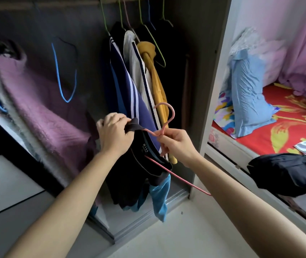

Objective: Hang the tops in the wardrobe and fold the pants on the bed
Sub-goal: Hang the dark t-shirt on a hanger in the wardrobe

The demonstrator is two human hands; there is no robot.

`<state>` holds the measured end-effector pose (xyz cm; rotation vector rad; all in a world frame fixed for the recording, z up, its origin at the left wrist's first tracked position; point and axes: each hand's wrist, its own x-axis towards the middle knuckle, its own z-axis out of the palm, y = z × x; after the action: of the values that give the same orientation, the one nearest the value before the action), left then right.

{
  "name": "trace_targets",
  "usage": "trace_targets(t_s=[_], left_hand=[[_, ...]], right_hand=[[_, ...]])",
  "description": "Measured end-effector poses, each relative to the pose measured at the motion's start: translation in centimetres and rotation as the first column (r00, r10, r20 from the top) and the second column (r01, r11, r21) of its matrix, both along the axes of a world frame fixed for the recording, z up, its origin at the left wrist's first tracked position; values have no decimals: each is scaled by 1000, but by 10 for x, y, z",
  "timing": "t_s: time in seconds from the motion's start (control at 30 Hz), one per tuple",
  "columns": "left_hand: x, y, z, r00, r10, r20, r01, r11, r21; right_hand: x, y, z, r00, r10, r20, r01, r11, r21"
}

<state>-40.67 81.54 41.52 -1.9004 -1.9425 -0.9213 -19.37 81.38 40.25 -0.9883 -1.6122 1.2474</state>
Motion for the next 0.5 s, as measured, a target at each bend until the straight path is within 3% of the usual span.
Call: trace_targets(t_s=[0.17, 0.23, 0.33, 0.5], left_hand=[[-14, 0, -4, 995, 3, 96, 6, 996, -90], [-22, -1, -4, 978, 79, 192, -61, 993, -99], [-32, -2, -1, 944, 150, 293, -116, 985, -130], [-7, -5, 10, 942, 75, 327, -28, 989, -146]], right_hand=[[7, 3, -1, 994, 98, 54, -101, 993, 67], [21, 8, -5, 965, -11, 262, -51, 972, 231], [48, 14, -16, 806, -230, 545, -37, 900, 435], [38, 15, -31, 807, -243, 538, -40, 887, 461]])
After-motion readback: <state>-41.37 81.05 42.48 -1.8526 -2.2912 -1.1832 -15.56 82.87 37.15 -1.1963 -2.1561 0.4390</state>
